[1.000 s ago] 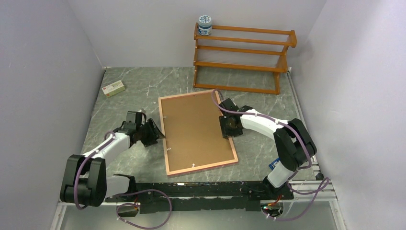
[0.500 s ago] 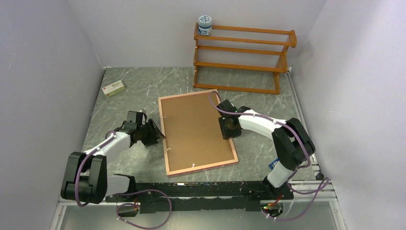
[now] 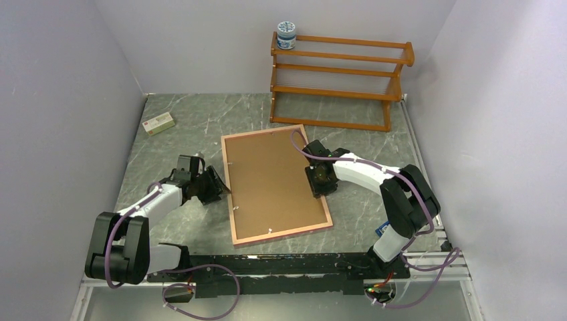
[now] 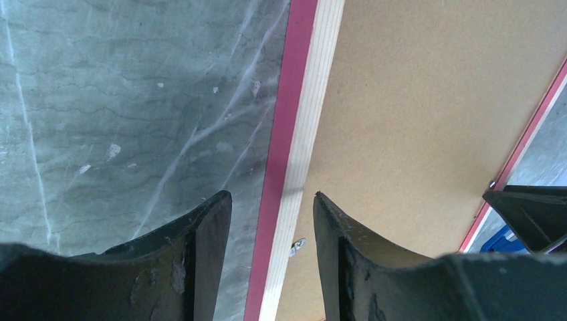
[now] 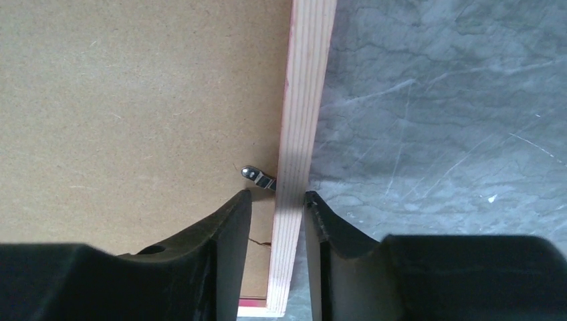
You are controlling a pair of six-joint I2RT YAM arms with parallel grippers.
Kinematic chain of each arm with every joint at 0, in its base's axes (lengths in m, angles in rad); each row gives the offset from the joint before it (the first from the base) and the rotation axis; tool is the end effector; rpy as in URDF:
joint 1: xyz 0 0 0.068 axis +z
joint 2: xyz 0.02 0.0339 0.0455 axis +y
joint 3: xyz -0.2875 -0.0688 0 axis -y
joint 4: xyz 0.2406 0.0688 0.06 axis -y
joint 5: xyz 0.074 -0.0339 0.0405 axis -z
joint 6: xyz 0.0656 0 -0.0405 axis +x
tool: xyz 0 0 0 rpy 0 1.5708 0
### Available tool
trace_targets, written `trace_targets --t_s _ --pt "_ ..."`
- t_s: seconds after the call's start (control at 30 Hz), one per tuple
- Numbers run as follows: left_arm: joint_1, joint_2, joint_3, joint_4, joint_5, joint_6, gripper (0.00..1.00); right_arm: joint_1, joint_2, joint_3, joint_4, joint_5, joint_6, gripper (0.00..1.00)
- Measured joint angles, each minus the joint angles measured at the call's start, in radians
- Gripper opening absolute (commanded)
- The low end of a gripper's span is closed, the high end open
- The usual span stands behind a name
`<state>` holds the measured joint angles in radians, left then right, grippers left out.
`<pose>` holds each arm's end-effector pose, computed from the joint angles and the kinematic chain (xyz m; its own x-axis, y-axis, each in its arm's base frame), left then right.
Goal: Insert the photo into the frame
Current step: Install the photo frame at the center of the board.
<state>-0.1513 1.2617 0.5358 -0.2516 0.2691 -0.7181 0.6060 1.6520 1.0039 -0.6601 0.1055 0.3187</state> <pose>0.2238 -0.0518 0.1588 -0.8095 -0.5182 -0.2760 -0.3192 0.7830 -0.5339 0.2567 0.1695 0.1682 -0.9242 -0.2614 -0.2784 -0.2678 0.9633 -0.0152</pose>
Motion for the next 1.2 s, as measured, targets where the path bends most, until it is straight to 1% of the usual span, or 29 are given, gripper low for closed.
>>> trace_targets --t_s 0.13,0.4,0.5,0.57,0.63,0.73,0.8,0.9,1.0,1.1,1.17,1.2 --pt "0.0 0.0 -0.003 0.0 0.0 0.0 0.54 0.0 0.0 0.0 -0.002 0.026 0.0 0.35" --pt "0.0 0.019 -0.005 0.005 0.003 0.0 0.53 0.017 0.004 0.0 0.005 0.086 0.014 0.4" --pt "0.0 0.024 -0.005 0.007 0.004 0.001 0.53 0.019 0.005 0.0 0.005 0.095 0.013 0.4" --pt "0.0 0.025 -0.005 0.008 0.005 0.001 0.53 0.019 0.005 -0.001 0.006 0.096 0.006 0.34" --pt "0.0 0.029 -0.005 0.014 0.008 0.001 0.53 0.021 0.005 -0.001 0.009 0.094 0.002 0.24" --pt "0.0 0.039 -0.005 0.028 0.019 0.001 0.53 0.026 0.003 -0.006 0.016 0.099 -0.011 0.12" --pt "0.0 0.045 -0.005 0.037 0.026 0.001 0.53 0.025 0.002 -0.007 0.017 0.102 -0.014 0.07" --pt "0.0 0.046 -0.005 0.042 0.029 0.001 0.53 0.025 -0.003 -0.012 0.023 0.101 -0.015 0.05" --pt "0.0 0.046 -0.005 0.042 0.03 0.001 0.52 0.025 -0.011 -0.019 0.031 0.1 -0.015 0.09" --pt "0.0 0.046 -0.005 0.042 0.029 0.001 0.53 0.025 -0.016 -0.022 0.032 0.103 -0.007 0.24" --pt "0.0 0.045 -0.005 0.041 0.029 0.001 0.53 0.026 -0.018 -0.022 0.031 0.108 0.008 0.37" --pt "0.0 0.043 -0.005 0.04 0.028 0.0 0.53 0.026 -0.021 -0.022 0.03 0.116 0.016 0.42"
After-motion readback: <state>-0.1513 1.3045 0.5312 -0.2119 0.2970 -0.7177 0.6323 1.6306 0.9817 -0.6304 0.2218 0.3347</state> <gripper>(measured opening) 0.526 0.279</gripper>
